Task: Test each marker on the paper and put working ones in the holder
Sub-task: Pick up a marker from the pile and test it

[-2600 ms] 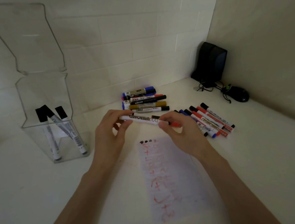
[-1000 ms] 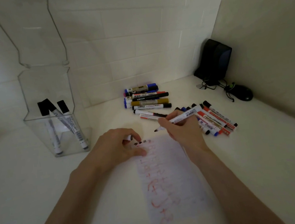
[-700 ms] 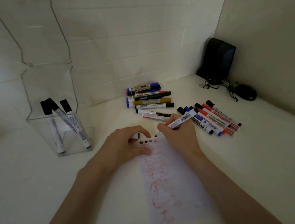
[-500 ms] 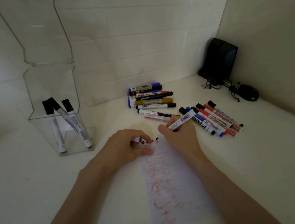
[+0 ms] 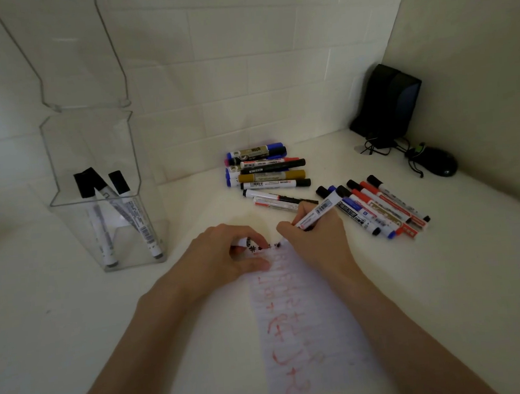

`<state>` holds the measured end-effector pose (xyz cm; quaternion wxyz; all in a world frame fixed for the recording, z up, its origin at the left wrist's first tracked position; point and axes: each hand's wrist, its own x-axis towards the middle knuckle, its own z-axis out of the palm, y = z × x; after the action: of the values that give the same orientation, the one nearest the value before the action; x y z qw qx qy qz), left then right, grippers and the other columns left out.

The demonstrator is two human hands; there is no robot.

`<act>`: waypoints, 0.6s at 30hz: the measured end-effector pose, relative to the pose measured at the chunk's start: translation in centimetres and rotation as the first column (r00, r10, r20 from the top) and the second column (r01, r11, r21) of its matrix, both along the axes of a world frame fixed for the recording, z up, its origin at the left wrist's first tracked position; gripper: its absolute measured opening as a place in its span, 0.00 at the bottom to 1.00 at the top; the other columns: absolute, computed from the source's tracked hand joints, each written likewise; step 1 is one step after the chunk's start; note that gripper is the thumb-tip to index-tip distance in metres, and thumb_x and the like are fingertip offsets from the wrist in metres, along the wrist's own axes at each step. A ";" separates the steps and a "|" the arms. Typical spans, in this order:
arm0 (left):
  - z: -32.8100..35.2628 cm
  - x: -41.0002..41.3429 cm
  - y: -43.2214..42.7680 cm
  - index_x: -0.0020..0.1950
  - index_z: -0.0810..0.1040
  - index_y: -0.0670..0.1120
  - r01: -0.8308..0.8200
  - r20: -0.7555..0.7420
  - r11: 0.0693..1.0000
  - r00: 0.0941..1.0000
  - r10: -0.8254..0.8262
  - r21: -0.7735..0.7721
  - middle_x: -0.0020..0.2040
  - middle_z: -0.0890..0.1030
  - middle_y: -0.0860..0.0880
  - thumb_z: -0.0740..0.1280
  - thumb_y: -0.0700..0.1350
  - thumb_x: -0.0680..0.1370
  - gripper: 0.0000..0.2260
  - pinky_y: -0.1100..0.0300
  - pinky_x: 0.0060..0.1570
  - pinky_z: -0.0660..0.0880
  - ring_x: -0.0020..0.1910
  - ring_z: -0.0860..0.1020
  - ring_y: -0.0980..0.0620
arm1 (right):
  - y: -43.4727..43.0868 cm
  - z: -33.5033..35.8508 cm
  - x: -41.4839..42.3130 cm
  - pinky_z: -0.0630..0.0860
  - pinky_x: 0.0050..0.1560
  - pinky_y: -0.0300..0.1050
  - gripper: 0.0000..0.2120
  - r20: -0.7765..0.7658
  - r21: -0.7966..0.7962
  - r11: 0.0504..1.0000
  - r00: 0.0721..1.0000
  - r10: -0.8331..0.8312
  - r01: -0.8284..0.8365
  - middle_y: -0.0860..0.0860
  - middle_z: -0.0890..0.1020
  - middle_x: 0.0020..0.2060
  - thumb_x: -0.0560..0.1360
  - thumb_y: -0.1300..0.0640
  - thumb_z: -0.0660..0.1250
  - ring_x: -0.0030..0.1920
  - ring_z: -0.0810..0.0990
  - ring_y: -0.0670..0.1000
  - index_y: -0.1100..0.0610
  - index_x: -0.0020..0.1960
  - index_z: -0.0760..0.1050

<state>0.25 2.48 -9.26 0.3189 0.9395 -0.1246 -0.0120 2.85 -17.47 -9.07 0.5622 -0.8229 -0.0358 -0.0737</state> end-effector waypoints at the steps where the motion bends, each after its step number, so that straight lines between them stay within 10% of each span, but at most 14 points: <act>1: 0.0 0.0 0.0 0.52 0.79 0.67 0.002 0.000 1.000 1.000 -0.002 -0.001 0.45 0.80 0.59 0.74 0.66 0.68 0.15 0.58 0.46 0.73 0.43 0.76 0.59 | 0.0 0.0 0.0 0.67 0.29 0.40 0.14 -0.004 0.003 1.000 1.000 -0.001 0.001 0.49 0.69 0.26 0.70 0.60 0.73 0.27 0.65 0.46 0.56 0.34 0.68; 18: 0.4 -0.2 -0.1 0.52 0.80 0.65 -0.010 0.005 1.000 1.000 0.010 -0.005 0.42 0.78 0.61 0.75 0.64 0.69 0.14 0.58 0.44 0.70 0.42 0.74 0.60 | -0.1 0.1 -0.1 0.66 0.27 0.32 0.16 0.035 0.002 1.000 0.999 0.017 -0.017 0.43 0.69 0.24 0.72 0.62 0.73 0.24 0.65 0.42 0.55 0.34 0.67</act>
<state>0.02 2.34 -8.88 0.3209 0.9393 -0.1208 -0.0079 2.73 -17.59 -8.94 0.5631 -0.8205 -0.0525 -0.0832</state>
